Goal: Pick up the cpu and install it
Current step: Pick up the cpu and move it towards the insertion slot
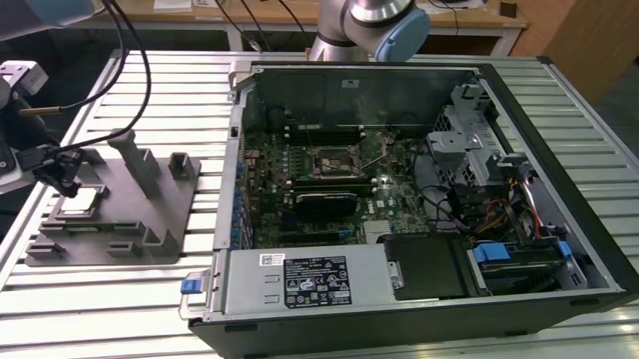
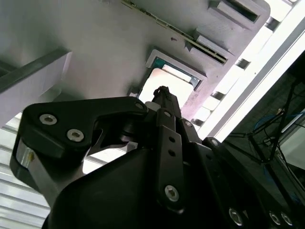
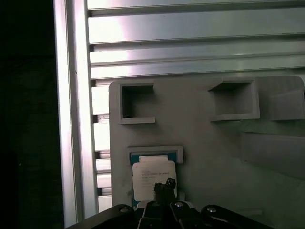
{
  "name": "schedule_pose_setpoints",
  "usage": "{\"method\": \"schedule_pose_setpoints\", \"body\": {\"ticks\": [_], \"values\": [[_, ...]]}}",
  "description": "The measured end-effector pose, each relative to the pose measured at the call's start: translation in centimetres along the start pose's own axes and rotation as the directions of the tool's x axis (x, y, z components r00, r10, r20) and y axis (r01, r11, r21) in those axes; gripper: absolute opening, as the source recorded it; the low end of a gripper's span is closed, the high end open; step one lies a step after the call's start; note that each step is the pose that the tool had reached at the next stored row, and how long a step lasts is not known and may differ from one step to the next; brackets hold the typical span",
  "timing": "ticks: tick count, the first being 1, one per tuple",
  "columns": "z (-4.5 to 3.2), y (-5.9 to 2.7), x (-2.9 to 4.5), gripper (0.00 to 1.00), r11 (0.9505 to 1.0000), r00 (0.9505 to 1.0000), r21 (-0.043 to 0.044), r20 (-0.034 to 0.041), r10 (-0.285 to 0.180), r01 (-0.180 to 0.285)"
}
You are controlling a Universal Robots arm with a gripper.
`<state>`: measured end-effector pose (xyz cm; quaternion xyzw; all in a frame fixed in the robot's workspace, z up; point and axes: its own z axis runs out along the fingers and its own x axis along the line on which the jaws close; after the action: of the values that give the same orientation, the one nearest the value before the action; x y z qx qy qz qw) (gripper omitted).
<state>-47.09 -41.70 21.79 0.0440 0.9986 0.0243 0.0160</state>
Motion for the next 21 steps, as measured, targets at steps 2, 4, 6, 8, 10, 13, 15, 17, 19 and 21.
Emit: {"method": "schedule_pose_setpoints", "body": {"ticks": [2,4,6,8,10,13,15,17,19,21], "values": [[0.32,0.03,0.01,0.11,1.0000,1.0000,0.0000,0.0000,0.000,0.000],[0.65,0.04,0.03,0.11,1.0000,1.0000,0.0001,0.0000,0.000,0.000],[0.85,0.03,0.06,0.11,1.0000,1.0000,-0.0001,-0.0002,-0.004,0.004],[0.99,0.03,0.08,0.11,0.9999,0.9999,-0.0005,-0.0008,-0.017,0.017],[1.17,0.02,0.08,0.11,0.9996,0.9996,-0.0009,-0.0014,-0.030,0.030],[1.41,0.00,0.12,0.11,0.9988,0.9988,-0.0014,-0.0025,-0.048,0.048],[1.55,-0.01,0.18,0.11,0.9984,0.9984,-0.0018,-0.0027,-0.056,0.056],[1.71,0.00,0.29,0.11,0.9982,0.9982,-0.0019,-0.0028,-0.059,0.059],[1.87,0.00,0.37,0.11,0.9980,0.9980,-0.0020,-0.0030,-0.063,0.063],[1.97,0.01,0.41,0.11,0.9979,0.9979,-0.0020,-0.0033,-0.065,0.065]]}}
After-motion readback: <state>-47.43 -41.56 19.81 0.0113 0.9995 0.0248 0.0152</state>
